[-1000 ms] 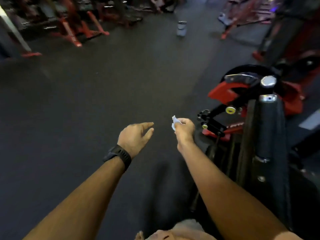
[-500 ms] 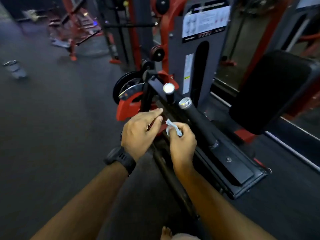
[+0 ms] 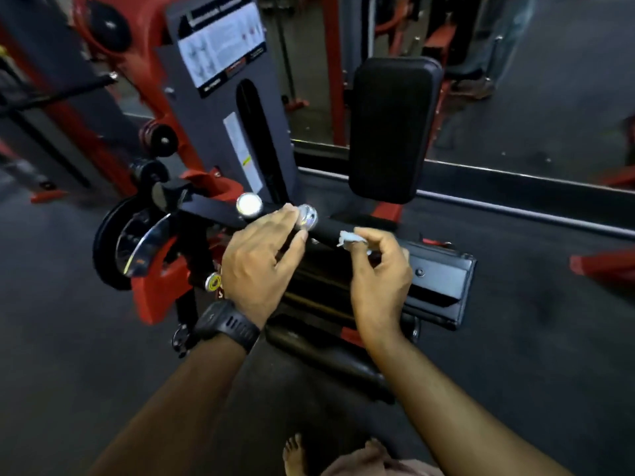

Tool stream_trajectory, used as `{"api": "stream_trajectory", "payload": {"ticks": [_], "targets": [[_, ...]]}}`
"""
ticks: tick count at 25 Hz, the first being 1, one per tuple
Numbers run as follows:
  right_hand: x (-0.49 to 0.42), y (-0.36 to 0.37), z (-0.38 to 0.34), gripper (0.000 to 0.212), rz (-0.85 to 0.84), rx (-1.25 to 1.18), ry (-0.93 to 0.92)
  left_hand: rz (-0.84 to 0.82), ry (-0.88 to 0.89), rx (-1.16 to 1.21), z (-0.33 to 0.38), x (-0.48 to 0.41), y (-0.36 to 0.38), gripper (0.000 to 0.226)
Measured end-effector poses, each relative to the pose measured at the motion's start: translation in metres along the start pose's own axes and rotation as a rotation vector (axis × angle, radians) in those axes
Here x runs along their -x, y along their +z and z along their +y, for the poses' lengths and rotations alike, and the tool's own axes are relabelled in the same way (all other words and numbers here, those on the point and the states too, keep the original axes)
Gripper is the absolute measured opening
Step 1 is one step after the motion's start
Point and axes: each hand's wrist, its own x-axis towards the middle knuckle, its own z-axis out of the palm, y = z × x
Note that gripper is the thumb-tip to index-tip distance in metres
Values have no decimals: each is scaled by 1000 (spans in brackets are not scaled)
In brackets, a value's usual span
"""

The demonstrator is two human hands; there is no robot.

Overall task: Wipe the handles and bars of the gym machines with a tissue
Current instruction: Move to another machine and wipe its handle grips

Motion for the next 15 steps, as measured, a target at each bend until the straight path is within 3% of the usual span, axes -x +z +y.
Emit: {"api": "stream_trajectory", "payload": {"ticks": [3,9,12,15], "targets": [[6,19,-12,24,137,-29,-113,7,147,80,-12,-7,-2,29],[26,46,-22,16,139,82,-208,41,269,189,-24,-14,2,23],[26,39,-12,22,109,247,-320,59,299,265,-31,-16,6,21],[14,35,4,15,174,340,-331,64,338,265,-34,-20,8,21]]}}
